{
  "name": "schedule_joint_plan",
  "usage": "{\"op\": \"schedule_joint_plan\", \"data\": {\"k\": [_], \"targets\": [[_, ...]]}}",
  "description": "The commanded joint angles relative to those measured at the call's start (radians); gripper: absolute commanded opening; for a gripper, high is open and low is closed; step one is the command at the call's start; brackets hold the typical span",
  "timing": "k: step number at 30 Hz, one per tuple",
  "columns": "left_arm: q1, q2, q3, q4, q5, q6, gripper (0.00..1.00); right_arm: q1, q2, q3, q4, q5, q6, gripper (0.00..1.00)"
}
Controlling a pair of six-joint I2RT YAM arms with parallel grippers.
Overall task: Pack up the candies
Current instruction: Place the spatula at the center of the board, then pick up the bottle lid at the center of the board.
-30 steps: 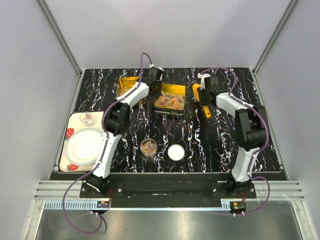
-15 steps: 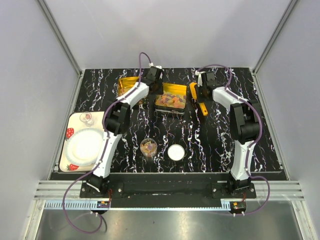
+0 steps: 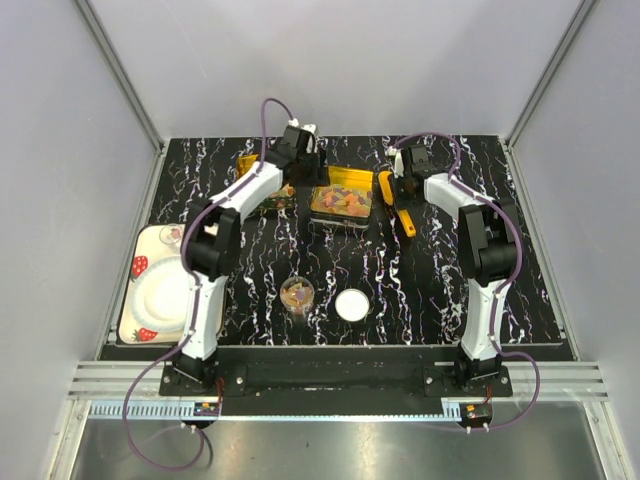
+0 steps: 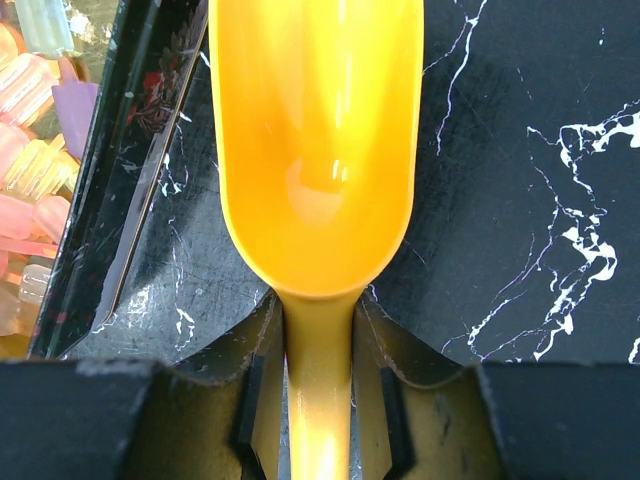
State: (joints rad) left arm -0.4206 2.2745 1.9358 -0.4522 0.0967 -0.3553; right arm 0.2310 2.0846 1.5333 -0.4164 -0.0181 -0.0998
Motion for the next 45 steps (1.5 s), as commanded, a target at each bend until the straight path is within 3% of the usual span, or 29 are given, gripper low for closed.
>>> {"op": "schedule_joint_plan", "data": {"k": [1, 3, 4, 8, 10, 12, 17, 20, 31, 34, 38, 45], "targets": [[0.003, -0.193, -0.057, 0.047, 0.089, 0.03, 0.77, -0.005, 0.005, 0.027, -0.042, -0.005, -0.017, 0.21], [0.003, -0.268, -0.108, 0.043, 0.107, 0.056, 0.79, -0.005, 0.005, 0.03, -0.055, -0.008, -0.024, 0.3], [0.003, -0.298, -0.127, 0.044, 0.112, 0.065, 0.88, -0.004, 0.0, 0.03, -0.067, -0.011, -0.024, 0.32], [0.005, -0.434, -0.236, 0.044, 0.156, 0.148, 0.91, -0.004, -0.018, 0.024, -0.088, -0.032, -0.035, 0.4], [0.005, -0.51, -0.303, 0.044, 0.182, 0.194, 0.99, -0.005, -0.031, 0.022, -0.099, -0.048, -0.04, 0.48], [0.003, -0.559, -0.374, 0.046, 0.221, 0.249, 0.99, -0.004, -0.049, 0.022, -0.105, -0.054, -0.041, 0.57], [-0.021, -0.674, -0.497, 0.043, 0.265, 0.384, 0.99, -0.007, -0.139, 0.022, -0.145, -0.094, -0.037, 0.64], [-0.079, -0.725, -0.584, 0.04, 0.261, 0.507, 0.99, -0.018, -0.234, 0.024, -0.18, -0.126, -0.043, 0.67], [-0.481, -0.739, -0.779, 0.009, 0.132, 0.887, 0.99, -0.052, -0.622, -0.122, -0.309, -0.192, -0.116, 0.68], [-0.563, -0.702, -0.79, -0.016, 0.118, 0.946, 0.96, -0.058, -0.719, -0.182, -0.32, -0.201, -0.12, 0.68], [-0.638, -0.673, -0.811, -0.039, 0.127, 0.981, 0.84, -0.068, -0.831, -0.243, -0.318, -0.226, -0.115, 0.69], [-0.687, -0.598, -0.853, -0.007, 0.118, 0.975, 0.67, -0.082, -0.926, -0.266, -0.303, -0.286, -0.118, 0.68]]}}
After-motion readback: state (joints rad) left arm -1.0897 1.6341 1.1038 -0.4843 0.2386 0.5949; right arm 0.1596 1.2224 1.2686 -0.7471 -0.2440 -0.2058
